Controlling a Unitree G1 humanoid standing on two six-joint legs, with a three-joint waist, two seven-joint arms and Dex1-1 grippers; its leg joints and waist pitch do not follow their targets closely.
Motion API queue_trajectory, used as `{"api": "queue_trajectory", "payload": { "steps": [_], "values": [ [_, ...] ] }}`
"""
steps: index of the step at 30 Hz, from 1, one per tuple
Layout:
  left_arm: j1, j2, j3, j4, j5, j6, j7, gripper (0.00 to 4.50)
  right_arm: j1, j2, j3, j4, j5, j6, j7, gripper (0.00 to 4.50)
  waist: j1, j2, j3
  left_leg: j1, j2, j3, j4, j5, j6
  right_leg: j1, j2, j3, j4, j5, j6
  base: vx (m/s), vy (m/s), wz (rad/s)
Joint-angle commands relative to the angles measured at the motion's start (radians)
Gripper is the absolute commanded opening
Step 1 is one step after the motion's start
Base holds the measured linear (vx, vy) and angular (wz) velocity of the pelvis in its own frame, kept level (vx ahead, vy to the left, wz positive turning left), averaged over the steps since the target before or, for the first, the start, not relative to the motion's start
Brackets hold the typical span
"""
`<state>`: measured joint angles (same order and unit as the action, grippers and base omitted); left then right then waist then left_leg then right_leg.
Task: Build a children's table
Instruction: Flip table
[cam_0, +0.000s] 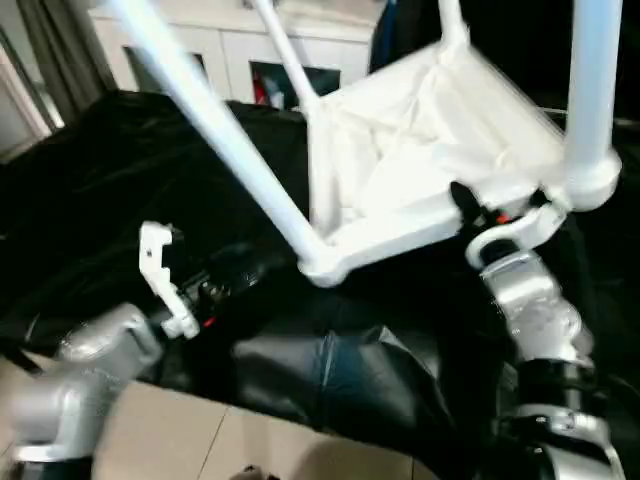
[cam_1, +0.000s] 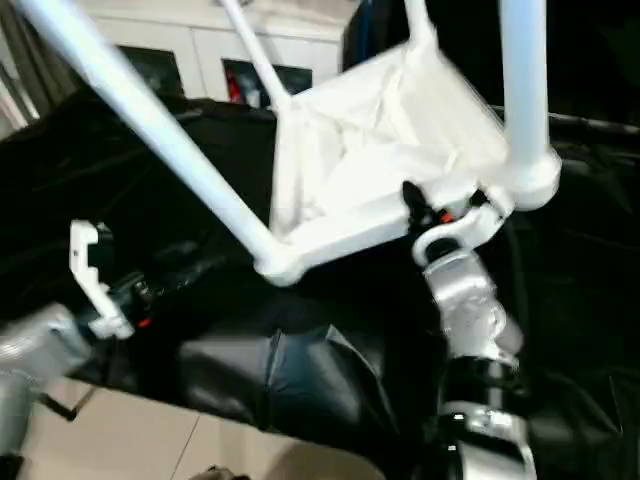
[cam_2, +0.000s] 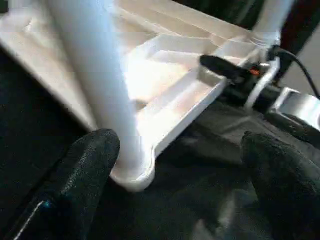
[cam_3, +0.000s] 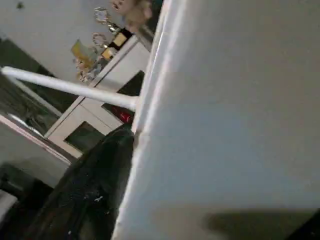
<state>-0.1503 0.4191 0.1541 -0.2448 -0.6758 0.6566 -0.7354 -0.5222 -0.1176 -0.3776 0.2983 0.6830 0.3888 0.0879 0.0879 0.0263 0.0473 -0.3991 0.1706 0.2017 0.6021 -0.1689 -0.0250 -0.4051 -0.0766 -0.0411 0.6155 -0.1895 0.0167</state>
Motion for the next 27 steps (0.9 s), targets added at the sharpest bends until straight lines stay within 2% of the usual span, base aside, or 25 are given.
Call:
{"api": "queue_trajectory", "payload": {
  "steps": [1, 3, 7, 8, 10, 11, 12, 14, 15, 16, 18, 21, 23, 24, 26, 27],
  "values": [
    [-0.061, 0.027, -0.002, -0.064, -0.02, 0.003, -0.008, 4.5, 0.014, -0.059, 0.035, -0.075, -0.11, 0.003, -0.054, 2.21, -0.007, -0.01, -0.058, 0.049, 0.047, -0.022, -0.081, -0.294, -0.072, 0.013, -0.051, 0.04, -0.082, -0.336, -0.095, 0.0, 0.0, 0.0],
    [-0.074, 0.033, -0.007, -0.076, -0.019, 0.001, -0.007, 4.5, 0.018, -0.067, 0.044, -0.09, -0.123, 0.006, -0.059, 2.2, -0.007, -0.013, -0.055, 0.046, 0.047, -0.023, -0.083, -0.294, -0.074, 0.016, -0.051, 0.041, -0.083, -0.341, -0.088, 0.0, 0.0, 0.0],
    [-0.154, 0.035, -0.023, -0.125, -0.014, 0.008, 0.019, 4.5, 0.029, -0.107, 0.078, -0.158, -0.186, 0.02, -0.09, 2.2, -0.009, -0.017, -0.059, 0.039, 0.043, -0.024, -0.08, -0.261, -0.077, 0.022, -0.049, 0.04, -0.078, -0.317, -0.074, 0.0, 0.0, 0.0],
    [-0.172, 0.032, -0.027, -0.131, -0.008, 0.011, 0.032, 4.5, 0.031, -0.116, 0.087, -0.172, -0.201, 0.021, -0.091, 2.2, -0.008, -0.014, -0.06, 0.04, 0.044, -0.024, -0.08, -0.261, -0.078, 0.021, -0.049, 0.04, -0.077, -0.314, -0.074, 0.0, 0.0, 0.0],
    [-0.222, 0.032, -0.039, -0.151, 0.0, 0.025, 0.062, 4.5, 0.042, -0.141, 0.114, -0.233, -0.246, 0.05, -0.125, 2.2, -0.007, -0.016, -0.061, 0.042, 0.043, -0.023, -0.078, -0.244, -0.081, 0.021, -0.046, 0.041, -0.076, -0.293, -0.07, 0.0, 0.0, 0.0],
    [-0.222, 0.032, -0.039, -0.151, 0.0, 0.025, 0.062, 4.5, 0.042, -0.141, 0.114, -0.233, -0.246, 0.05, -0.125, 2.2, -0.007, -0.016, -0.061, 0.042, 0.043, -0.023, -0.078, -0.244, -0.081, 0.021, -0.046, 0.041, -0.076, -0.293, -0.07, 0.0, 0.0, 0.0],
    [-0.232, 0.037, -0.042, -0.155, 0.004, 0.028, 0.067, 4.5, 0.045, -0.148, 0.122, -0.253, -0.256, 0.062, -0.135, 2.2, -0.007, -0.019, -0.061, 0.034, 0.042, -0.024, -0.077, -0.219, -0.077, 0.028, -0.048, 0.04, -0.073, -0.272, -0.07, 0.0, 0.0, 0.0],
    [-0.251, 0.04, -0.045, -0.144, 0.029, 0.027, 0.09, 4.5, 0.055, -0.17, 0.143, -0.303, -0.274, 0.104, -0.155, 2.2, -0.008, -0.022, -0.063, 0.033, 0.04, -0.022, -0.074, -0.197, -0.072, 0.031, -0.045, 0.04, -0.071, -0.25, -0.064, 0.0, 0.0, 0.0],
    [-0.258, 0.04, -0.047, -0.135, 0.045, 0.02, 0.101, 4.5, 0.061, -0.183, 0.157, -0.321, -0.287, 0.116, -0.156, 2.2, -0.008, -0.021, -0.063, 0.031, 0.039, -0.023, -0.073, -0.191, -0.072, 0.032, -0.045, 0.04, -0.07, -0.244, -0.063, 0.0, 0.0, 0.0],
    [-0.27, 0.038, -0.047, -0.115, 0.075, 0.007, 0.126, 4.5, 0.071, -0.204, 0.18, -0.355, -0.31, 0.135, -0.159, 2.2, -0.008, -0.026, -0.064, 0.032, 0.04, -0.021, -0.072, -0.186, -0.069, 0.03, -0.044, 0.041, -0.071, -0.238, -0.059, 0.0, 0.0, 0.0],
    [-0.285, 0.038, -0.055, -0.088, 0.123, -0.018, 0.163, 4.5, 0.091, -0.218, 0.203, -0.419, -0.331, 0.173, -0.179, 2.2, -0.007, -0.029, -0.063, 0.034, 0.041, -0.022, -0.073, -0.19, -0.072, 0.03, -0.041, 0.041, -0.073, -0.238, -0.047, 0.0, 0.0, 0.0],
    [-0.289, 0.042, -0.065, -0.077, 0.151, -0.037, 0.182, 4.5, 0.115, -0.222, 0.226, -0.484, -0.34, 0.216, -0.199, 2.2, -0.007, -0.025, -0.066, 0.037, 0.043, -0.026, -0.076, -0.196, -0.084, 0.03, -0.044, 0.04, -0.069, -0.227, -0.045, 0.0, 0.0, 0.0],
    [-0.291, 0.054, -0.091, -0.07, 0.206, -0.059, 0.203, 4.5, 0.138, -0.229, 0.248, -0.529, -0.36, 0.244, -0.218, 2.17, -0.01, -0.034, -0.065, 0.037, 0.045, -0.027, -0.078, -0.203, -0.092, 0.029, -0.041, 0.039, -0.07, -0.2, -0.044, 0.0, 0.0, 0.0],
    [-0.293, 0.061, -0.102, -0.068, 0.227, -0.071, 0.205, 4.5, 0.141, -0.231, 0.252, -0.538, -0.366, 0.25, -0.221, 2.16, -0.01, -0.031, -0.066, 0.039, 0.045, -0.028, -0.078, -0.211, -0.096, 0.028, -0.042, 0.04, -0.068, -0.197, -0.042, 0.0, 0.0, 0.0],
    [-0.306, 0.093, -0.153, -0.058, 0.309, -0.111, 0.206, 4.5, 0.149, -0.245, 0.281, -0.574, -0.394, 0.276, -0.23, 2.13, -0.013, -0.041, -0.063, 0.042, 0.045, -0.028, -0.081, -0.26, -0.108, 0.025, -0.042, 0.041, -0.075, -0.248, -0.024, 0.0, 0.0, 0.0],
    [-0.312, 0.1, -0.164, -0.056, 0.326, -0.122, 0.204, 4.5, 0.151, -0.248, 0.287, -0.582, -0.401, 0.28, -0.232, 2.13, -0.011, -0.039, -0.062, 0.045, 0.046, -0.03, -0.083, -0.281, -0.116, 0.022, -0.044, 0.041, -0.077, -0.276, -0.018, 0.0, 0.0, 0.0]
  ]
}}
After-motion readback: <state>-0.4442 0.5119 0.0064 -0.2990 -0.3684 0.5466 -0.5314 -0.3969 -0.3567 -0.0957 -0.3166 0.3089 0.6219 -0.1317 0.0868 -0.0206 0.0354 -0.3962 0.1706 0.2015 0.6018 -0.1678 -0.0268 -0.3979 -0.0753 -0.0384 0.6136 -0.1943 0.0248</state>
